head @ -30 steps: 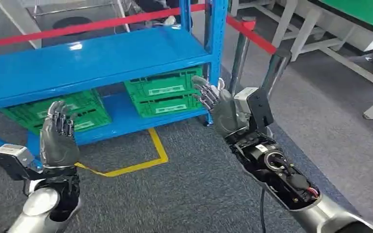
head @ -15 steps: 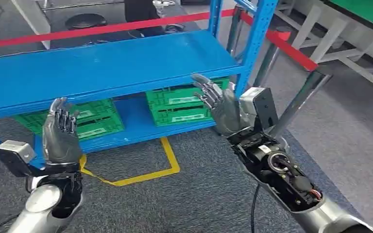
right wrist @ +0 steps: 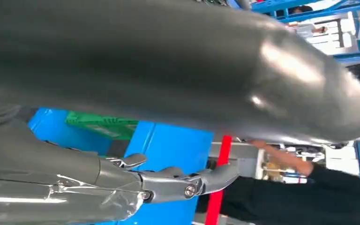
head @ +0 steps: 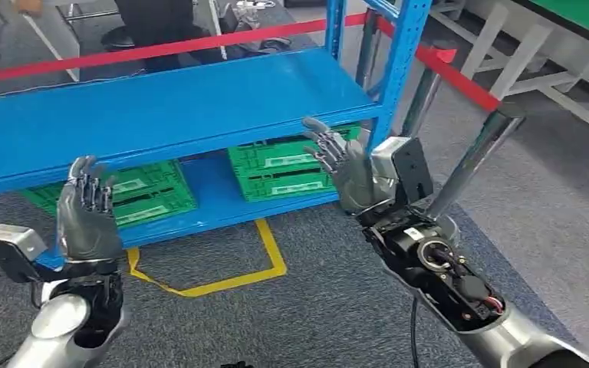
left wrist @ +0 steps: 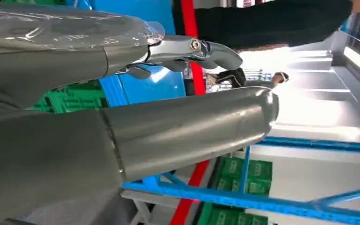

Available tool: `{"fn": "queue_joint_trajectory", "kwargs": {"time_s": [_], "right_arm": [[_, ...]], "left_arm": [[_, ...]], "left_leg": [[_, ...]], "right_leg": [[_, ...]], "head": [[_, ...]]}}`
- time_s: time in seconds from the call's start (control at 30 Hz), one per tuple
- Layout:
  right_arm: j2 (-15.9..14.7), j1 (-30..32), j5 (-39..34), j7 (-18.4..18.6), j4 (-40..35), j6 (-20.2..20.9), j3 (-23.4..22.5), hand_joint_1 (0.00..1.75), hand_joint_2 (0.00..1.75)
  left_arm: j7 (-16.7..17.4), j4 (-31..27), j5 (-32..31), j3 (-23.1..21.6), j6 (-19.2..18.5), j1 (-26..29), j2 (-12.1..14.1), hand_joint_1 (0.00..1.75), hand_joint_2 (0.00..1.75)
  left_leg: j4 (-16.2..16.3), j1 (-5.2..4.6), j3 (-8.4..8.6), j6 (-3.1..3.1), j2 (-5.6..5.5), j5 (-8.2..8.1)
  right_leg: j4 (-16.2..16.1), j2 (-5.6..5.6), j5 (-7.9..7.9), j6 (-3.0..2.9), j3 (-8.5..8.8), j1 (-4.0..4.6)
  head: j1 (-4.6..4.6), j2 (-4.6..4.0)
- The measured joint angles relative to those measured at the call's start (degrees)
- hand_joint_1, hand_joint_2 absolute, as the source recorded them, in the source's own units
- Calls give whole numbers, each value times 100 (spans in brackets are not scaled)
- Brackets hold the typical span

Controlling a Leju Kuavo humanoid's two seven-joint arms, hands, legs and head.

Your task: Take the parts from the cabinet and place them on the table.

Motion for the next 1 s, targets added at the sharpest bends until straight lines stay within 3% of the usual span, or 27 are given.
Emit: {"fn": "queue_joint_trajectory", "kwargs": {"time_s": [0.07, 0.1, 0.13, 0.17, 0.27, 0.3, 0.33, 0.4, 0.43, 0.47, 0.5, 0.57, 0.6, 0.63, 0.67, 0.7, 1.0], "right_arm": [[0, 0, 0, -2, -2, 0, -2, 0, 0], [0, -2, 0, -2, -2, 0, -2, 0, 0], [0, -20, 0, 2, -4, 0, -4, 0, 0], [0, -7, 0, 0, -2, 0, -2, 0, 0], [0, -8, 0, 2, -9, 0, -4, 0, 0], [0, -13, 0, 0, -9, 9, -7, 0, 0], [0, -24, 0, 0, -9, 15, -9, 0, 0], [0, -10, 0, -2, 0, 24, -2, 0, 0], [0, 2, 0, -4, 4, 28, 4, 0, 0], [0, 13, 0, -7, 9, 35, 4, 0, 0], [0, 16, 0, -9, 9, 35, 4, 0, 0], [0, 11, 2, -17, 9, 35, 0, 0, 0], [0, 9, 2, -22, 9, 35, -2, 0, 0], [0, 10, 2, -24, 11, 35, -2, 0, 0], [2, 10, 4, -35, 11, 42, 4, 0, 0], [2, 22, 9, -46, 11, 42, 13, 0, 0], [4, 29, 15, -52, 7, 87, 35, 0, 0]], "left_arm": [[2, 0, 0, 0, 0, -2, 2, 0, 0], [0, 4, 0, 0, 0, -14, 7, 0, 0], [7, 2, 2, 0, 0, -17, 4, 0, 0], [9, 2, 7, 0, 0, -11, 9, 0, 0], [7, -4, 4, 0, 0, -19, 7, 0, 0], [0, -4, 0, 0, 4, -32, 7, 0, 0], [0, -4, 0, 0, 11, -41, 9, 0, 0], [0, -2, 4, -2, 20, -31, 9, 0, 0], [0, -2, 4, 0, 20, -24, 9, 0, 0], [0, 0, 7, 0, 20, -18, 7, 0, 0], [-2, 0, 7, 0, 20, -17, 9, 0, 0], [-18, 0, 7, 0, 20, -19, 4, 0, 0], [-28, 4, 7, 0, 17, -19, 4, 0, 0], [-46, 7, 7, 0, 20, -30, 7, 0, 0], [-48, 9, 11, 0, 17, -18, 7, 0, 0], [-52, 9, 11, 0, 15, -7, 11, 0, 0], [-70, 9, -35, 0, 0, -3, 15, 0, 0]], "left_leg": [[-1170, 51, 604, -37, 30, 550], [-1320, 33, 757, -50, 27, 419], [-1414, 17, 745, 32, -3, 381], [-1368, 13, 733, 84, 10, 344], [-1378, 0, 781, 233, -6, 256], [-1394, 4, 836, 285, -12, 226], [-1395, -4, 857, 318, -9, 203], [-1395, -45, 896, 372, -7, 158], [-1394, -71, 917, 390, -10, 140], [-1394, -94, 951, 395, -21, 118], [-1394, -112, 995, 403, -41, 96], [-1395, -147, 1105, 396, -72, 45], [-1404, -129, 1108, 387, -73, 36], [-1380, -183, 1075, 359, -86, 40], [-1389, -137, 1048, 320, -87, 65], [-1373, -166, 1034, 353, -88, 47], [-1472, -147, 1099, 293, -78, 86]], "right_leg": [[1, 1, -110, 77, 114, -36], [0, -4, -156, 129, 70, -12], [25, 6, -185, 175, 28, 20], [-17, 11, -190, 190, 38, 16], [-135, -5, -261, 320, 173, -29], [132, -7, -408, 300, 94, -29], [598, -6, -613, 283, -147, -17], [1768, -5, -1016, 268, -836, 27], [2082, -4, -1023, 253, -1084, 42], [2069, -4, -876, 225, -1169, 55], [1776, -5, -590, 182, -1115, 73], [695, 2, 149, 51, -747, 142], [363, 9, 268, -47, -649, 187], [262, 3, 290, -47, -630, 198], [262, 13, 295, -44, -598, 215], [216, 21, 314, 23, -600, 195], [208, 35, 317, -2, -584, 211]], "head": [[-15, 0], [-56, -2], [-96, 0], [-52, 0], [-13, 0], [51, 0], [105, -2], [195, 0], [203, 0], [217, 0], [241, 0], [304, 0], [308, 0], [223, 0], [265, 0], [258, 0], [146, 0]]}}
